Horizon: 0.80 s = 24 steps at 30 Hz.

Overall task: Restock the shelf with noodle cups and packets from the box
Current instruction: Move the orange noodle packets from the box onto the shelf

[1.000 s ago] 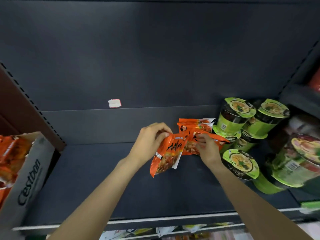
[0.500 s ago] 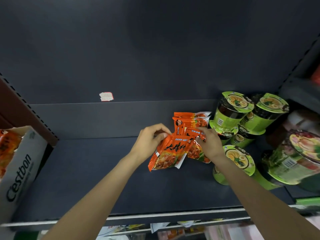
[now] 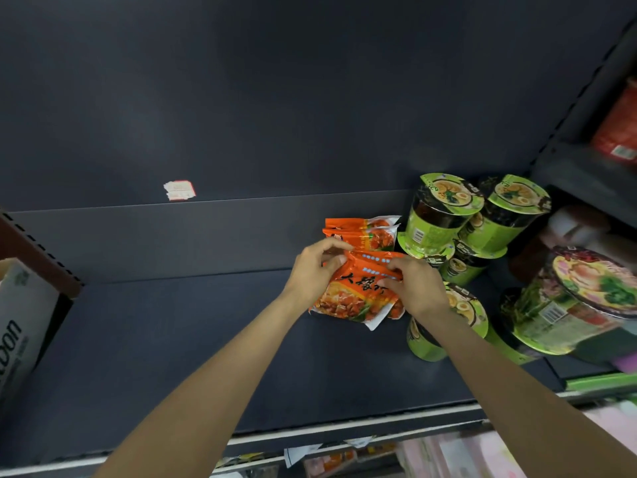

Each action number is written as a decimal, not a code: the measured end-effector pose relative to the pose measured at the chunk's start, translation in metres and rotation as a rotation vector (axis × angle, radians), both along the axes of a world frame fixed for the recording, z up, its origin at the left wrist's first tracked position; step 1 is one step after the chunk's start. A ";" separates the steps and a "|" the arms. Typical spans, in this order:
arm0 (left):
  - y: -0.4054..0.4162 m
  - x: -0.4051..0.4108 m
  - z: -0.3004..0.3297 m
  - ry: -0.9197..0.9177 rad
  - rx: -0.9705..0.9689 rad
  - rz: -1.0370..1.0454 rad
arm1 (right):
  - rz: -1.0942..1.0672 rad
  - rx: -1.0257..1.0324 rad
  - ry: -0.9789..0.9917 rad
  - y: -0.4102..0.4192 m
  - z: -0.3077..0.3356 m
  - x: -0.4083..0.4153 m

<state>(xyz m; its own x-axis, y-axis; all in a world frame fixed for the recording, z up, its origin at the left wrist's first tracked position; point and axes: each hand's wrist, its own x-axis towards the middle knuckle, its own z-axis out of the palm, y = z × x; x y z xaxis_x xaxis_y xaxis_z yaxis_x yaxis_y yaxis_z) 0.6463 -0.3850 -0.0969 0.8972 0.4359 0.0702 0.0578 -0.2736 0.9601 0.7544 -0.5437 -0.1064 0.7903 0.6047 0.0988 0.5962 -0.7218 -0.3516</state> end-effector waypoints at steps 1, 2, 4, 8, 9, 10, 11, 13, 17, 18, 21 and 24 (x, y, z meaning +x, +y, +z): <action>0.001 0.001 -0.004 0.026 0.000 0.010 | -0.015 -0.014 -0.031 0.000 -0.001 0.000; 0.002 0.001 -0.007 0.067 0.003 0.015 | -0.030 -0.023 -0.053 0.001 -0.002 0.000; 0.003 0.001 -0.013 0.135 -0.023 0.006 | -0.063 -0.018 -0.062 0.003 -0.004 0.001; 0.003 0.006 -0.019 0.237 0.033 0.011 | -0.095 -0.054 -0.071 0.004 -0.009 0.004; 0.003 0.008 -0.020 0.245 0.042 0.020 | -0.095 -0.071 -0.078 0.004 -0.010 0.005; 0.002 0.009 -0.021 0.251 0.043 0.032 | -0.095 -0.089 -0.083 0.004 -0.011 0.006; 0.002 0.010 -0.024 0.254 0.042 0.044 | -0.094 -0.110 -0.086 0.004 -0.011 0.007; 0.001 0.011 -0.029 0.265 0.041 0.063 | -0.084 -0.139 -0.075 0.005 -0.011 0.009; 0.004 0.009 -0.037 0.280 0.008 0.090 | -0.048 -0.097 -0.071 0.007 -0.009 0.006; 0.004 0.008 -0.036 0.281 0.025 0.107 | -0.026 -0.061 -0.069 0.008 -0.009 0.003; 0.009 0.003 -0.034 0.278 0.133 0.138 | 0.048 0.059 -0.059 0.015 -0.005 -0.010; 0.013 -0.013 -0.025 0.245 0.274 0.167 | 0.089 0.193 -0.002 0.027 0.001 -0.029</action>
